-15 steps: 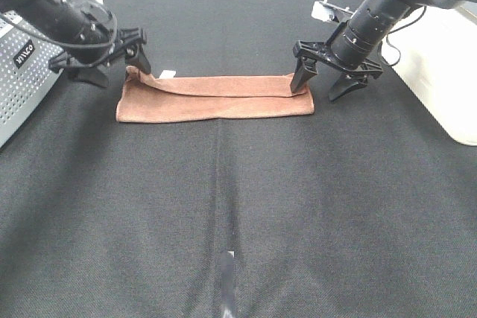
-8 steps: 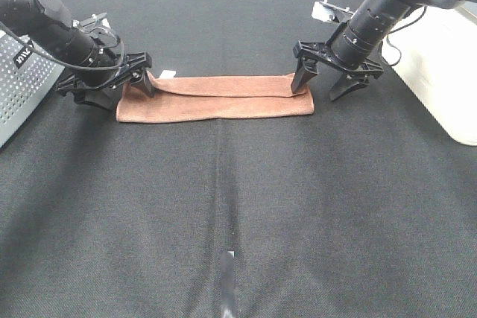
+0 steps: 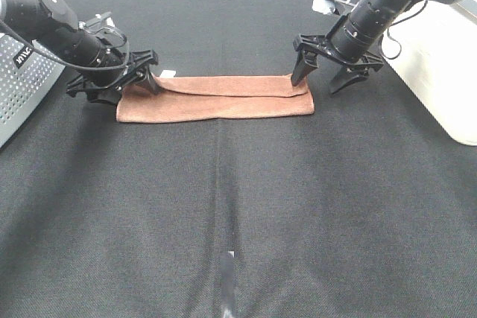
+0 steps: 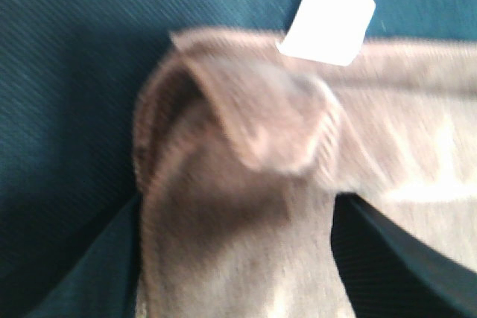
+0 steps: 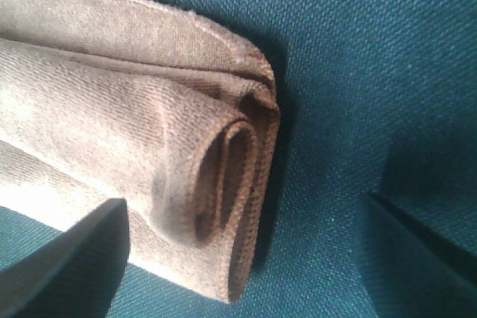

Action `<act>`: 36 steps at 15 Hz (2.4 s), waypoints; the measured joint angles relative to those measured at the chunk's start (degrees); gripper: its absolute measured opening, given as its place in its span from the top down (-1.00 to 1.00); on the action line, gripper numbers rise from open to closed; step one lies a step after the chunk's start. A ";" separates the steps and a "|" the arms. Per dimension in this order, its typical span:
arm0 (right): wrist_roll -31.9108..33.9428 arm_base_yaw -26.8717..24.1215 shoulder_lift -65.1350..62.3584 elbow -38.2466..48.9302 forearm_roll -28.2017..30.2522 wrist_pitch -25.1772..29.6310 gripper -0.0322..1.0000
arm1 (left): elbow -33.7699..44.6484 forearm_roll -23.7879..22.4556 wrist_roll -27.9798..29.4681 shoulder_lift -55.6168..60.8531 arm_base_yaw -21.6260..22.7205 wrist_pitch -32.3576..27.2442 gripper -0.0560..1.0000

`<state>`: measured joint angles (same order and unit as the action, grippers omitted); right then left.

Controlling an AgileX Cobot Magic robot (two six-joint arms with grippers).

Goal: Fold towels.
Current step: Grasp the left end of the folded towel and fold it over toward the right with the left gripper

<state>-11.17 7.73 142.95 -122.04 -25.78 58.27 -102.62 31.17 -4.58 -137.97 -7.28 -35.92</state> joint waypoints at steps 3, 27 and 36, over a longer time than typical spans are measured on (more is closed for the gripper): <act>0.00 0.00 0.00 0.00 0.00 0.00 -0.55 | -0.29 0.23 -0.86 0.00 0.00 -1.09 -0.41; 0.00 0.00 0.00 0.00 1.49 0.11 -0.55 | -0.29 -0.52 4.58 0.29 -0.06 1.89 -0.86; 0.00 0.00 0.00 0.00 1.49 0.11 -0.55 | -0.29 4.13 4.58 -0.46 -0.06 4.30 0.15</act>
<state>-11.17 7.73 142.95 -122.04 -24.29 58.38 -102.90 35.29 0.00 -138.43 -7.33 -31.63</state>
